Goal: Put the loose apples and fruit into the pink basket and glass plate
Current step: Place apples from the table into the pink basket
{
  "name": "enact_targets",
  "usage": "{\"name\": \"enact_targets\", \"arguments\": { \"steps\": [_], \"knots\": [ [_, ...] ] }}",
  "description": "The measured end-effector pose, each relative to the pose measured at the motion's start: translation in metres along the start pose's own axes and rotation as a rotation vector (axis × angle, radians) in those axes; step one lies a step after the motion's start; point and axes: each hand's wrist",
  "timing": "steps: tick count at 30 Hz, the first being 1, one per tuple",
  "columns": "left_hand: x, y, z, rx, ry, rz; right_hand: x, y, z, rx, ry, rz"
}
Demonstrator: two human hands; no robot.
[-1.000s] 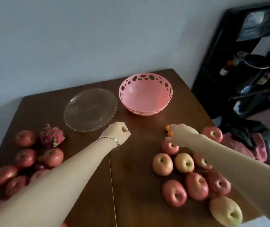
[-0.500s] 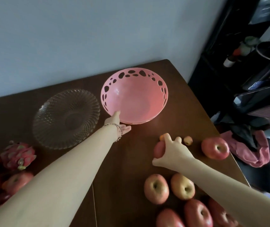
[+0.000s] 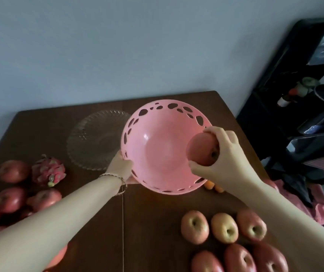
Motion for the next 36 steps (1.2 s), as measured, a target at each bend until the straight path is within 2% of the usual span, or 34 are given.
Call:
{"name": "enact_targets", "arguments": {
  "steps": [2, 6, 10, 14, 17, 22, 24, 25, 27, 28, 29, 30, 31, 33, 36],
  "knots": [
    [0.020, -0.030, 0.025, -0.023, 0.042, -0.071, 0.016, 0.008, 0.011, 0.070, -0.032, -0.014],
    [0.071, -0.076, 0.069, 0.018, -0.035, -0.059, 0.032, 0.059, 0.039, 0.289, -0.023, 0.072],
    [0.125, -0.101, 0.092, -0.008, -0.104, -0.057, 0.026, 0.130, 0.062, 0.434, 0.133, 0.099],
    [0.159, -0.108, 0.098, -0.032, -0.152, -0.030, 0.021, 0.184, 0.070, 0.487, 0.270, 0.137],
    [0.172, -0.109, 0.098, -0.030, -0.133, -0.034, 0.024, 0.214, 0.072, 0.479, 0.266, 0.126],
    [0.186, -0.105, 0.097, -0.080, -0.103, -0.169, 0.028, 0.246, 0.080, 0.508, 0.224, 0.148],
    [0.187, -0.102, 0.099, -0.106, -0.040, -0.301, 0.026, 0.253, 0.081, 0.512, 0.213, 0.158],
    [0.187, -0.101, 0.100, -0.124, 0.054, -0.445, 0.025, 0.254, 0.082, 0.515, 0.215, 0.150],
    [0.187, -0.099, 0.096, -0.239, 0.396, -0.775, 0.023, 0.253, 0.084, 0.547, 0.216, 0.116],
    [0.184, -0.096, 0.092, -0.294, 0.572, -0.865, 0.022, 0.250, 0.085, 0.577, 0.221, 0.090],
    [0.178, -0.091, 0.090, -0.264, 0.698, -0.924, 0.022, 0.244, 0.085, 0.605, 0.229, 0.066],
    [0.167, -0.086, 0.089, -0.158, 0.740, -0.965, 0.021, 0.235, 0.084, 0.617, 0.223, 0.047],
    [0.158, -0.078, 0.088, -0.038, 0.711, -1.003, 0.019, 0.222, 0.082, 0.609, 0.201, 0.043],
    [0.151, -0.068, 0.079, 0.130, 0.535, -1.201, 0.014, 0.190, 0.076, 0.516, 0.102, 0.060],
    [0.153, -0.054, 0.064, 0.178, 0.417, -1.295, -0.007, 0.130, 0.063, 0.232, 0.030, 0.083]
  ]
}}
Point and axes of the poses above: each hand's wrist, its own z-axis away from the middle knuckle, its own y-axis out of the palm, x = y × z, and after that the axes turned 5 degrees about y, right-handed
